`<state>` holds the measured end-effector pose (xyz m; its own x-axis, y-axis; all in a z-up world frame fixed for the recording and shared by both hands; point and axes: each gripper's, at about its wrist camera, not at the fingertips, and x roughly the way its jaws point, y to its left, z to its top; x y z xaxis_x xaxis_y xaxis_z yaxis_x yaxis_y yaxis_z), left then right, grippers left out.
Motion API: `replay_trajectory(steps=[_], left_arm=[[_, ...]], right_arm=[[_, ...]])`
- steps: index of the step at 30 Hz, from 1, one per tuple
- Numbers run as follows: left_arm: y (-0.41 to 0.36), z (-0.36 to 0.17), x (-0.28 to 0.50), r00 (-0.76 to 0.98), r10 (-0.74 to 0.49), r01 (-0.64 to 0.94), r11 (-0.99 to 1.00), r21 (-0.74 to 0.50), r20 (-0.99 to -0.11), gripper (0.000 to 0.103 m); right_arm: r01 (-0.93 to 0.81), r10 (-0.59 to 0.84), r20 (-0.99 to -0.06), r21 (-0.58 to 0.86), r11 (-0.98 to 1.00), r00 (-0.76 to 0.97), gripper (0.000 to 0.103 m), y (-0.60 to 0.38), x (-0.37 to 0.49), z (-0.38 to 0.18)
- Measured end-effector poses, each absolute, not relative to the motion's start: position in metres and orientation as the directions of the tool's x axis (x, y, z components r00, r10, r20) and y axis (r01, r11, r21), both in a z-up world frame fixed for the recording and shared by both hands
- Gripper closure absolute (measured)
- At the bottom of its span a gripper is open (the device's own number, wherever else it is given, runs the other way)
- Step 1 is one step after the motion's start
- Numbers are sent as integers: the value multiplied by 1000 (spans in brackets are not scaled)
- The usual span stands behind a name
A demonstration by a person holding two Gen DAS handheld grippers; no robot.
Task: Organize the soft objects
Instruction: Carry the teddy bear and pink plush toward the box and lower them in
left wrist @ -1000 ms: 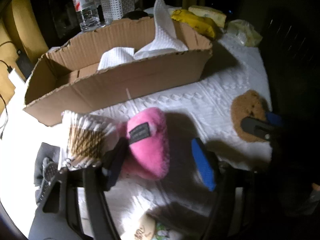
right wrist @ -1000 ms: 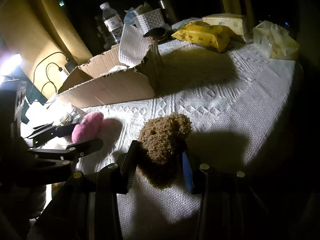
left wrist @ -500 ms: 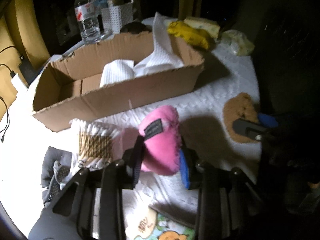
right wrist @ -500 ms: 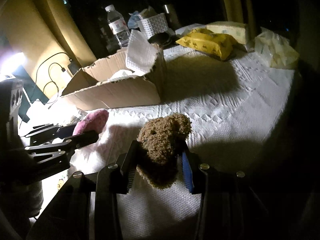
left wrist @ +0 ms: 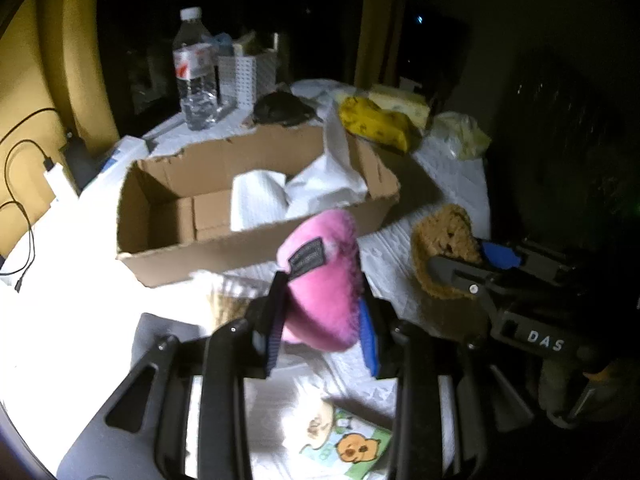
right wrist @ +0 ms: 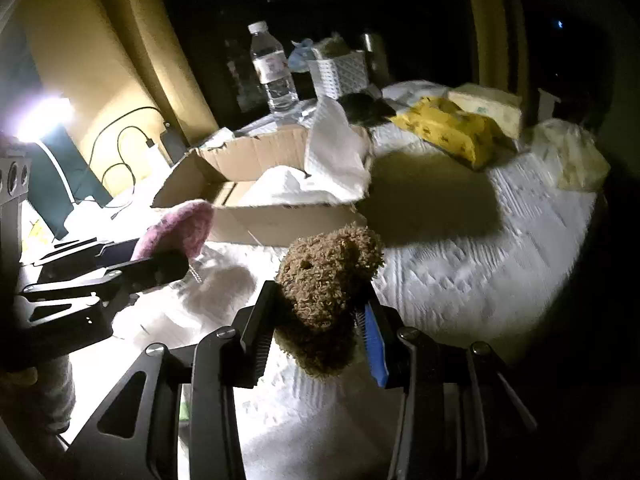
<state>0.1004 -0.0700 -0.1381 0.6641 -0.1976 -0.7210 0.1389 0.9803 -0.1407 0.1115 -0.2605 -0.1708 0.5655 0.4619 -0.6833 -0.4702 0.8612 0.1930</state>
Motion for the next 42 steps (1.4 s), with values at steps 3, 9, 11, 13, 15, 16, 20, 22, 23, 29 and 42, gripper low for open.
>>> replay_trajectory(steps=[3, 9, 11, 13, 15, 16, 20, 22, 23, 29, 42], left_arm=[[-57, -133, 101, 675, -192, 125, 981, -147, -712, 70], [-33, -128, 103, 691, -179, 91, 983, -161, -700, 70], [-25, -126, 105, 697, -175, 81, 983, -166, -696, 70], [-19, -124, 109, 703, -167, 69, 984, -167, -692, 70], [-15, -123, 113, 708, -160, 61, 984, -165, -688, 70], [-13, -122, 115, 711, -157, 58, 984, -166, -686, 70], [-7, -119, 125, 719, -149, 46, 985, -168, -679, 70], [-5, -119, 131, 720, -144, 38, 985, -168, -679, 70], [-5, -120, 135, 720, -144, 37, 985, -170, -679, 70], [-9, -124, 154, 714, -145, 38, 985, -169, -685, 70], [-24, -152, 206, 672, -160, 29, 981, -191, -723, 70]], right_arm=[[-483, 465, -680, 182, 856, 567, 61, -252, 114, -164], [-511, 475, -676, 166, 843, 563, 61, -232, 119, -155], [-524, 481, -675, 162, 836, 560, 61, -224, 122, -152], [-533, 486, -672, 159, 831, 559, 61, -219, 124, -149], [-543, 492, -669, 154, 825, 557, 61, -213, 128, -146], [-548, 494, -668, 152, 823, 557, 61, -211, 129, -144], [-565, 502, -663, 143, 813, 555, 61, -202, 139, -140], [-570, 506, -661, 141, 809, 555, 61, -200, 145, -138], [-572, 507, -660, 140, 808, 555, 61, -198, 148, -138], [-584, 519, -648, 138, 800, 558, 61, -195, 169, -137], [-578, 509, -669, 144, 803, 541, 61, -196, 224, -159]])
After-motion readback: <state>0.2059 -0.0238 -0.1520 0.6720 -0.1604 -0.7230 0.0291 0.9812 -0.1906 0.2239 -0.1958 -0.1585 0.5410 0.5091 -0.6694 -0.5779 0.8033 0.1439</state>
